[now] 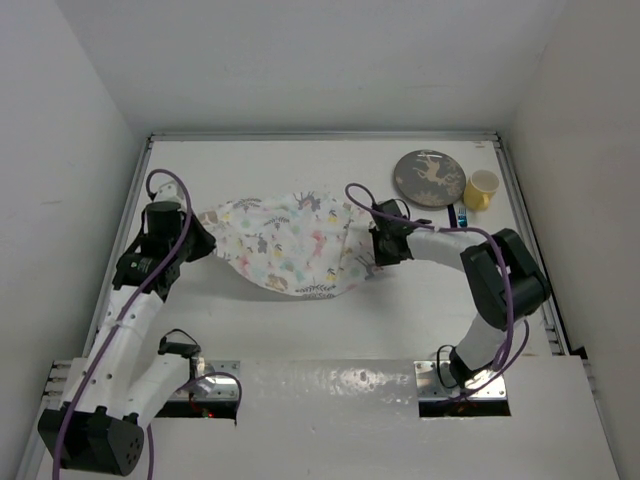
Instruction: Set the dinner table for one person
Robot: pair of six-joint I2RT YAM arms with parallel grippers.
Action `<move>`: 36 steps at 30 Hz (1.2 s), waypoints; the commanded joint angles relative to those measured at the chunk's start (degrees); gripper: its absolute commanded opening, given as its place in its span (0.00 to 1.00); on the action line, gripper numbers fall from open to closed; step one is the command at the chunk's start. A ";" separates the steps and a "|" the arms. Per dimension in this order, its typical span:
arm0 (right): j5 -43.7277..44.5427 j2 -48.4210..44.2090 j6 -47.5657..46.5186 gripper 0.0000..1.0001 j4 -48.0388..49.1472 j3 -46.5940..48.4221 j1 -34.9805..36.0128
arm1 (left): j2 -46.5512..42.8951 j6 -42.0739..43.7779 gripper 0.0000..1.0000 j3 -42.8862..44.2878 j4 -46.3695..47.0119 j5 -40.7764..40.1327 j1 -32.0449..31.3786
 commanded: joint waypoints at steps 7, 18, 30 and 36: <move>11.48 -14.40 -3.24 0.00 -16.75 5.74 -0.44 | 3.18 1.40 0.00 11.65 -0.16 -1.36 0.58; 15.56 -8.89 -13.80 0.00 -30.20 43.01 -7.55 | 20.49 7.37 0.00 37.22 -0.43 -2.16 1.81; 12.46 7.86 -16.35 0.00 -14.94 68.84 -12.65 | 56.61 8.87 0.00 86.17 -4.29 15.24 7.87; 9.75 -11.11 -19.42 0.00 6.25 38.53 -12.66 | 45.31 11.50 0.00 66.11 6.68 19.47 7.96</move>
